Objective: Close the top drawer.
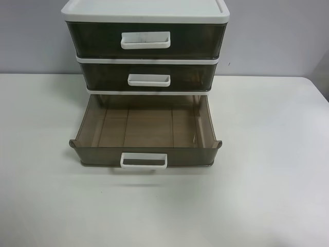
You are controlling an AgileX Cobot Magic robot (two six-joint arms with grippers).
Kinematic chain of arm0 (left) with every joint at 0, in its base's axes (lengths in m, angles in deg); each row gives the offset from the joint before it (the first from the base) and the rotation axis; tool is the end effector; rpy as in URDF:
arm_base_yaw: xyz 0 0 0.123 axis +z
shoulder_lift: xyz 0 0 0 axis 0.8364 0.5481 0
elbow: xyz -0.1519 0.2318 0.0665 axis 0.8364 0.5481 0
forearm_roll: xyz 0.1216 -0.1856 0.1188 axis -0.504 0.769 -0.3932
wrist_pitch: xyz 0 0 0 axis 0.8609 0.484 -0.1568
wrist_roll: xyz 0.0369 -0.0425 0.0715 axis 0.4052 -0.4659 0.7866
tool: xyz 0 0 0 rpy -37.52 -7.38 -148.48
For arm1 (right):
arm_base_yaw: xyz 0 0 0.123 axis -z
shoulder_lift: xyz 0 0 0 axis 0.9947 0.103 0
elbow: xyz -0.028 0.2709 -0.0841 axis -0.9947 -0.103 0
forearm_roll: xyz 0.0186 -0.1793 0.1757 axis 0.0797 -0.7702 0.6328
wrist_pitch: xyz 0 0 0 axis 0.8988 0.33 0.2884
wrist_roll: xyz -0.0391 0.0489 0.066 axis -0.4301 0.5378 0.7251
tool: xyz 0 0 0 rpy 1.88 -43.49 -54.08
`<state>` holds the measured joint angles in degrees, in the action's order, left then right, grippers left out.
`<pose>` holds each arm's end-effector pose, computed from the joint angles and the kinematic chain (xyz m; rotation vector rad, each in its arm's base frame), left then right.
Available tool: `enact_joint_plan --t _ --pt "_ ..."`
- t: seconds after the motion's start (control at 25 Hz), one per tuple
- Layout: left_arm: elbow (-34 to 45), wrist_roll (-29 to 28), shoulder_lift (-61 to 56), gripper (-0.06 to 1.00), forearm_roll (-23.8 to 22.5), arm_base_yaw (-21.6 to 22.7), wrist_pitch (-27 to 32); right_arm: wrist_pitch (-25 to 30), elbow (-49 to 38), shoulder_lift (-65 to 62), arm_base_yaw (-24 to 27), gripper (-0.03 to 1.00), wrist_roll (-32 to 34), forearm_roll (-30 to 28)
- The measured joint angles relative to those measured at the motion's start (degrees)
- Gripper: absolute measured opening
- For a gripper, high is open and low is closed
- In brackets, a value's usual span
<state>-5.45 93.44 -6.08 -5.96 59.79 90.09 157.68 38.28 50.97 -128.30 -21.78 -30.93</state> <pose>-0.0071 -0.0058 0.2806 0.0589 2.0232 0.0210 0.0415 0.0219 0.3538 -0.8369 2.1358 0.2115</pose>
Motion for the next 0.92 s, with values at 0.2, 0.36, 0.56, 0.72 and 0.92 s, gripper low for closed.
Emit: enact_joint_plan --t 0.2,0.36,0.56,0.72,0.92 --pt "0.00 0.00 0.00 0.99 0.00 0.00 0.00 -8.75 -11.75 -8.96 17.75 0.99 0.56 6.01" --pt "0.00 0.00 0.00 0.99 0.00 0.00 0.00 -9.35 -17.10 -16.65 30.46 0.99 -2.03 9.55" --pt "0.00 0.00 0.00 0.99 -0.01 0.00 0.00 -7.76 -18.43 -25.50 36.85 0.99 -4.45 9.81" --pt "0.00 0.00 0.00 0.99 -0.01 0.00 0.00 -7.55 -18.61 -26.10 37.03 0.99 -4.34 9.45" --pt "0.00 0.00 0.00 0.99 -0.01 0.00 0.00 -7.55 -18.62 -26.10 37.03 0.99 -3.85 9.07"
